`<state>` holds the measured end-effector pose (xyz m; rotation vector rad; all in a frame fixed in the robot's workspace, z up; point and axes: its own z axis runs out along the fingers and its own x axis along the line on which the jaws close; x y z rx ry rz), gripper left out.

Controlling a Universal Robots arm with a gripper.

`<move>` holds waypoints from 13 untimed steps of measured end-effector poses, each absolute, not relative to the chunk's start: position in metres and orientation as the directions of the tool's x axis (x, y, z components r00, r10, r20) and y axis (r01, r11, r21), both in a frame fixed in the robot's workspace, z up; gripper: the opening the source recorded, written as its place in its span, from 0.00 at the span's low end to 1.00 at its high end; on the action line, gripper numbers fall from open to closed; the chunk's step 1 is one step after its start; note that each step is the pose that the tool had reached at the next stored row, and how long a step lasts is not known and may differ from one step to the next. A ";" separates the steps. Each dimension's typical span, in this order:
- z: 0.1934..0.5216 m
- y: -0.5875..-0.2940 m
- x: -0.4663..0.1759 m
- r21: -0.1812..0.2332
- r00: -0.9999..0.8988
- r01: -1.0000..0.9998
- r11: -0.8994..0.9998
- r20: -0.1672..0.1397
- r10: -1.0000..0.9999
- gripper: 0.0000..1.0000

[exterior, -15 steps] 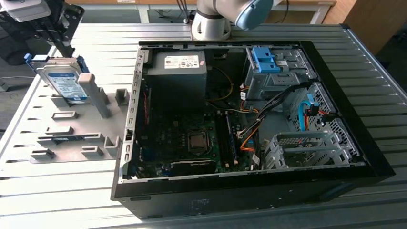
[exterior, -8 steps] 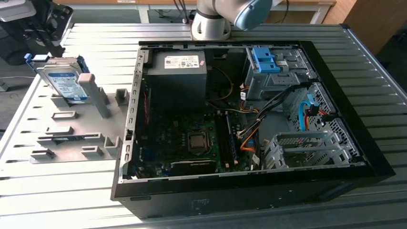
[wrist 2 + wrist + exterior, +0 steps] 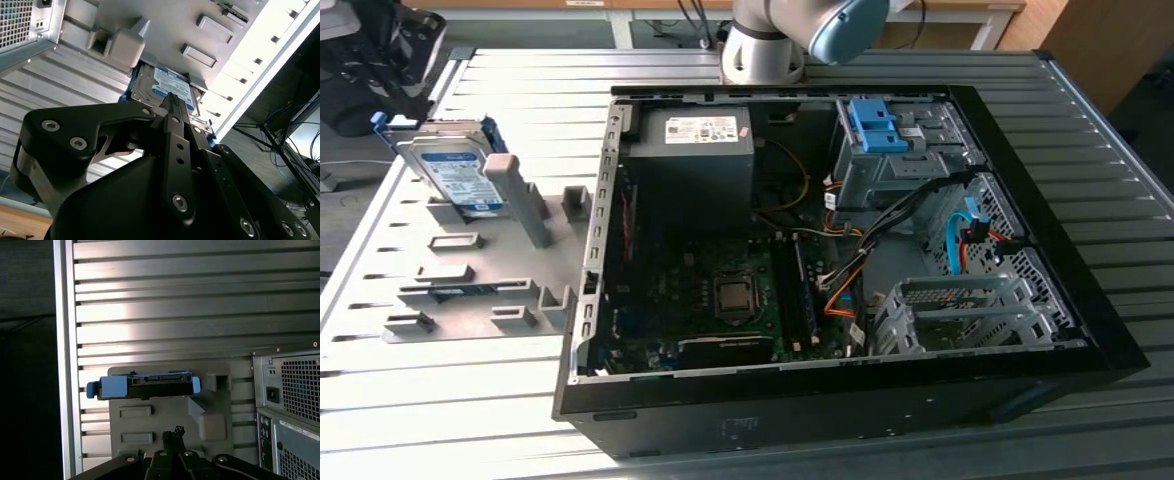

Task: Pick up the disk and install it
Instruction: 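Reach for the disk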

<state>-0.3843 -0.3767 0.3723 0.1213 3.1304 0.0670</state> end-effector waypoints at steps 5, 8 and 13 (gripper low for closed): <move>0.370 -0.372 -0.400 0.043 -0.997 0.078 0.996 -0.006 0.078 0.11; 0.367 -0.362 -0.403 0.043 -0.997 0.078 0.996 -0.004 0.078 0.11; 0.362 -0.350 -0.411 0.042 -0.997 0.079 0.996 0.003 0.079 0.11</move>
